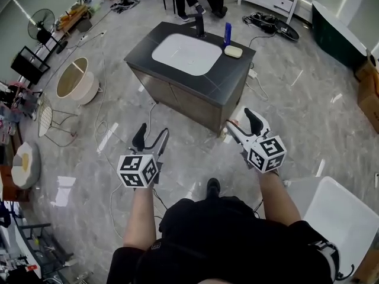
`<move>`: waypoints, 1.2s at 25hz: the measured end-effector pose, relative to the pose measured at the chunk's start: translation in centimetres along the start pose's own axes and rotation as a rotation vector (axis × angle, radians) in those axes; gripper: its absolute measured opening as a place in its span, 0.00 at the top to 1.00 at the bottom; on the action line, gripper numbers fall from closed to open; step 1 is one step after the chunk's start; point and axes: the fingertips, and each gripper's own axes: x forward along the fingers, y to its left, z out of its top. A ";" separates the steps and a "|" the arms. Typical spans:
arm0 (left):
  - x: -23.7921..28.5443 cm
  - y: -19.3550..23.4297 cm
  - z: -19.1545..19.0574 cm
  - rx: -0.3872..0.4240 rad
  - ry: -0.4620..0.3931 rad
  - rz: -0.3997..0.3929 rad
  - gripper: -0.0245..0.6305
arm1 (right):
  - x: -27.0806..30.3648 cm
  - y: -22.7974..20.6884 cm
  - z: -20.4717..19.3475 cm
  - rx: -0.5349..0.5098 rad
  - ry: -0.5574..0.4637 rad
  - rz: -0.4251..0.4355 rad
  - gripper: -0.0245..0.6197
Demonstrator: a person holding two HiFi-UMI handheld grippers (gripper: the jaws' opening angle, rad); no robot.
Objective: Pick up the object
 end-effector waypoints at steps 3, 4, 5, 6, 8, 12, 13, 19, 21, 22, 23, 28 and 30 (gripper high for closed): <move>1.7 -0.1 0.3 -0.005 0.013 -0.009 0.46 | 0.2 -1.5 0.9 0.002 -0.013 -0.009 0.51; 2.2 -0.2 0.5 -0.006 0.014 -0.013 0.46 | 0.3 -1.9 1.3 -0.003 -0.019 -0.014 0.51; 2.8 -0.2 0.7 -0.006 0.012 -0.017 0.46 | 0.3 -2.5 1.7 -0.007 -0.026 -0.020 0.51; 3.5 -0.3 1.0 -0.004 0.009 -0.022 0.46 | 0.5 -3.1 2.1 -0.011 -0.034 -0.028 0.51; 5.0 -0.5 1.8 0.004 0.001 -0.036 0.46 | 0.7 -4.1 2.8 -0.020 -0.049 -0.041 0.51; 8.0 -0.6 3.2 0.019 -0.013 -0.074 0.46 | 1.2 -6.1 3.2 -0.029 -0.047 -0.074 0.51; 8.9 -0.5 3.5 0.019 -0.016 -0.085 0.46 | 1.4 -6.7 3.1 -0.027 -0.042 -0.086 0.51; 15.4 1.1 4.6 0.012 -0.021 -0.160 0.46 | 4.6 -10.4 2.9 -0.033 0.003 -0.143 0.51; 18.0 1.8 5.0 0.012 -0.022 -0.190 0.46 | 6.4 -11.9 3.0 -0.034 0.019 -0.162 0.51; 19.4 2.2 5.2 0.012 -0.022 -0.203 0.46 | 7.6 -12.7 3.1 -0.035 0.027 -0.169 0.51; 20.8 2.8 5.5 0.014 -0.021 -0.217 0.46 | 8.8 -13.3 3.1 -0.035 0.036 -0.175 0.51; 27.4 5.3 7.0 0.061 -0.012 -0.332 0.46 | 15.7 -16.3 3.4 -0.027 0.098 -0.205 0.51; 30.1 6.5 7.7 0.076 -0.004 -0.370 0.46 | 18.8 -17.5 3.4 -0.023 0.125 -0.213 0.51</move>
